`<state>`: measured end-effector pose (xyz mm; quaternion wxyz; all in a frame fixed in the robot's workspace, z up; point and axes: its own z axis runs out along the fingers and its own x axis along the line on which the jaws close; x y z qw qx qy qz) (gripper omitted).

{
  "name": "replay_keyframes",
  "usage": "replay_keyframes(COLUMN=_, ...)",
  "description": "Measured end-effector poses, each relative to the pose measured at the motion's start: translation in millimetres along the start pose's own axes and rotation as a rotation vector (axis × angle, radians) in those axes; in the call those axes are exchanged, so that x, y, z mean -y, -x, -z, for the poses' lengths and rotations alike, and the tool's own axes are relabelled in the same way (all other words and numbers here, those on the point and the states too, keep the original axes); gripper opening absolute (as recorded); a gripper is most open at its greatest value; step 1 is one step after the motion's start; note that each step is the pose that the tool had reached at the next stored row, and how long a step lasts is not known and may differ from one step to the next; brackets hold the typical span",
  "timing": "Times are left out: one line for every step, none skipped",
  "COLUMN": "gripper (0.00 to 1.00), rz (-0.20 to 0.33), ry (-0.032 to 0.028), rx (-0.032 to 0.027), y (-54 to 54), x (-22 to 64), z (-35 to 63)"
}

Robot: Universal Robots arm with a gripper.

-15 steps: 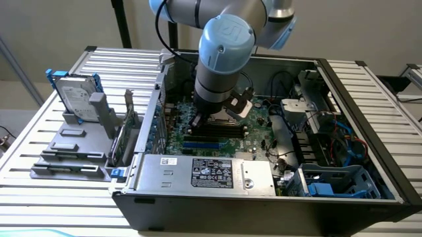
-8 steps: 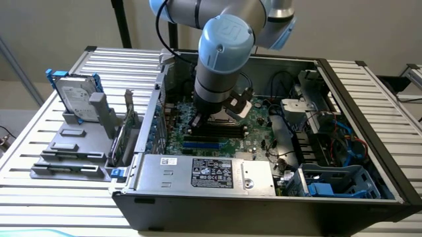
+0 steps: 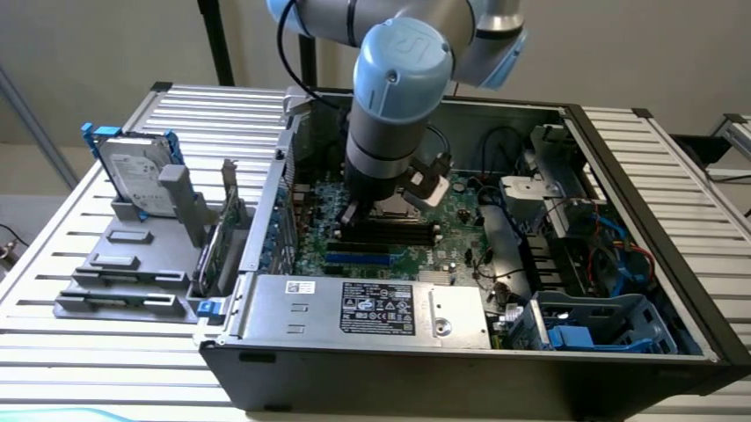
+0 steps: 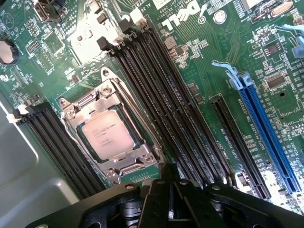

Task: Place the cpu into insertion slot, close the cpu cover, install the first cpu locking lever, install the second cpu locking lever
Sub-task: 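Install the second cpu locking lever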

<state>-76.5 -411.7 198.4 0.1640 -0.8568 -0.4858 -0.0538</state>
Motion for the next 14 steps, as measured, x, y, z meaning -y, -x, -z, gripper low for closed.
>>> replay_keyframes(gripper=0.11, rz=0.000, ry=0.0004, rx=0.0007, y=-0.7, x=0.7, z=2.7)
replay_keyframes(gripper=0.11, rz=0.000, ry=0.0007, rx=0.0011, y=-1.5, x=1.4, z=5.5)
replay_keyframes(gripper=0.11, rz=0.000, ry=0.0008, rx=0.0012, y=-2.4, x=2.2, z=9.0)
replay_keyframes(gripper=0.11, rz=0.000, ry=0.0009, rx=0.0017, y=-3.3, x=3.1, z=12.6)
replay_keyframes(gripper=0.11, rz=0.000, ry=0.0009, rx=0.0015, y=-4.3, x=4.0, z=16.2)
replay_keyframes(gripper=0.11, rz=0.000, ry=0.0009, rx=0.0015, y=-5.0, x=4.7, z=18.8)
replay_keyframes(gripper=0.11, rz=0.000, ry=0.0010, rx=0.0017, y=-5.3, x=4.9, z=20.0)
replay_keyframes(gripper=0.11, rz=0.000, ry=0.0009, rx=0.0014, y=-5.3, x=5.0, z=20.2)
replay_keyframes(gripper=0.11, rz=0.000, ry=0.0009, rx=0.0013, y=-5.4, x=5.0, z=20.1)
replay_keyframes(gripper=0.11, rz=0.000, ry=0.0009, rx=0.0013, y=-5.4, x=5.0, z=20.1)
replay_keyframes(gripper=0.11, rz=0.000, ry=0.0009, rx=0.0015, y=-5.4, x=5.0, z=20.2)
replay_keyframes(gripper=0.11, rz=0.000, ry=0.0009, rx=0.0015, y=-5.3, x=5.0, z=20.2)
replay_keyframes(gripper=0.11, rz=0.000, ry=0.0009, rx=0.0015, y=-5.4, x=5.0, z=20.2)
replay_keyframes(gripper=0.11, rz=0.000, ry=0.0009, rx=0.0015, y=-5.3, x=5.0, z=20.2)
